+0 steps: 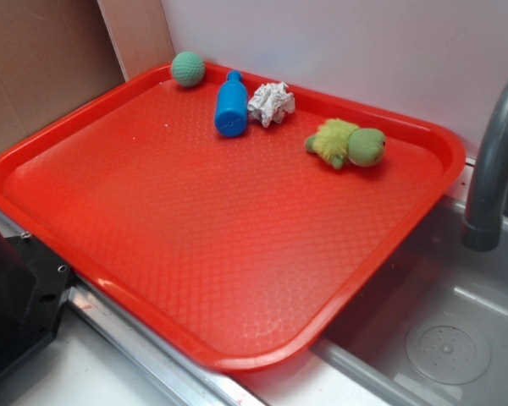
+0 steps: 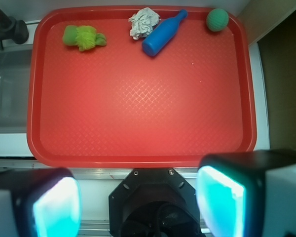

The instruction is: Grab the white paper.

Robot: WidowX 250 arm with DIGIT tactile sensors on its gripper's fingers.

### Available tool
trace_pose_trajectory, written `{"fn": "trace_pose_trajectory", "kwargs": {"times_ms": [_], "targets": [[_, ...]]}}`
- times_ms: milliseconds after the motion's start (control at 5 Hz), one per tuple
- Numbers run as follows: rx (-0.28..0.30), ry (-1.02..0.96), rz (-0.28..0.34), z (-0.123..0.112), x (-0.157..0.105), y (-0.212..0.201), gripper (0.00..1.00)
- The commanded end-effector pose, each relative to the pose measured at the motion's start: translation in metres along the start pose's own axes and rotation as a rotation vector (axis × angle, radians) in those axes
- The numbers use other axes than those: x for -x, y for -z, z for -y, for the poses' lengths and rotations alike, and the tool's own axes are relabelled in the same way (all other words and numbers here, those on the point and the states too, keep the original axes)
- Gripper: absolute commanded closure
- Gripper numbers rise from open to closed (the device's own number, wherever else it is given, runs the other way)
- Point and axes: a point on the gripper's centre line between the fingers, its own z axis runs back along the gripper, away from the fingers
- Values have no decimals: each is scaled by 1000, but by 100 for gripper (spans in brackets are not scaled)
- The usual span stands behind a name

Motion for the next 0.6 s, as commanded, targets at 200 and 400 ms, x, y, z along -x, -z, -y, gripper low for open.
{"fn": "trace_pose_trajectory", "kwargs": {"times_ms": [200,400], "targets": [[-65,17,-40,-18,-25,37,0],[-23,133,36,-29,-57,64,0]]}}
